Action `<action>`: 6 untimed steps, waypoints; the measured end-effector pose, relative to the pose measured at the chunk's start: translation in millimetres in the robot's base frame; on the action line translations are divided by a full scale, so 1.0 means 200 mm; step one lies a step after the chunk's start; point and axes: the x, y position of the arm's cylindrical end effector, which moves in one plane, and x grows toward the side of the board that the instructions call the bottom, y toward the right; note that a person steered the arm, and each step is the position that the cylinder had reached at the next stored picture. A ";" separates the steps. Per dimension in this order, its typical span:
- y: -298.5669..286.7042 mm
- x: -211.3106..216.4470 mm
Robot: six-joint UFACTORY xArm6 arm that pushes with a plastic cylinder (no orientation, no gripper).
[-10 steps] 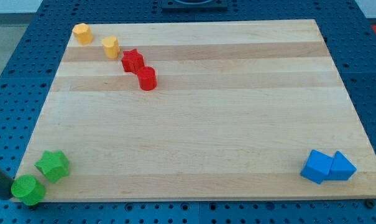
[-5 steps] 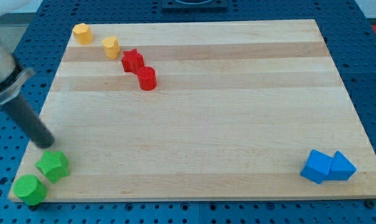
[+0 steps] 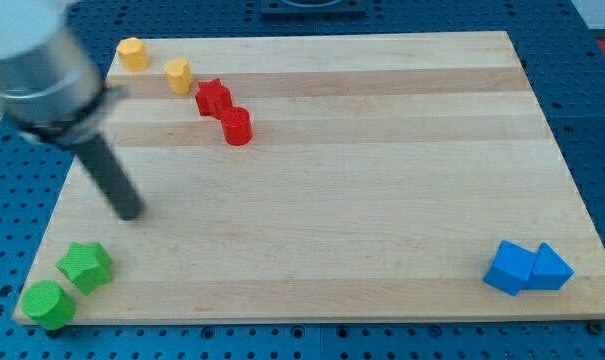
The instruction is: Push the green circle towards bottom left corner
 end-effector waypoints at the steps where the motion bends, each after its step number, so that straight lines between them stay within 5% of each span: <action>1: 0.34 0.31; 2: 0.30 0.55; 5: -0.51 0.51; 6: -0.54 0.41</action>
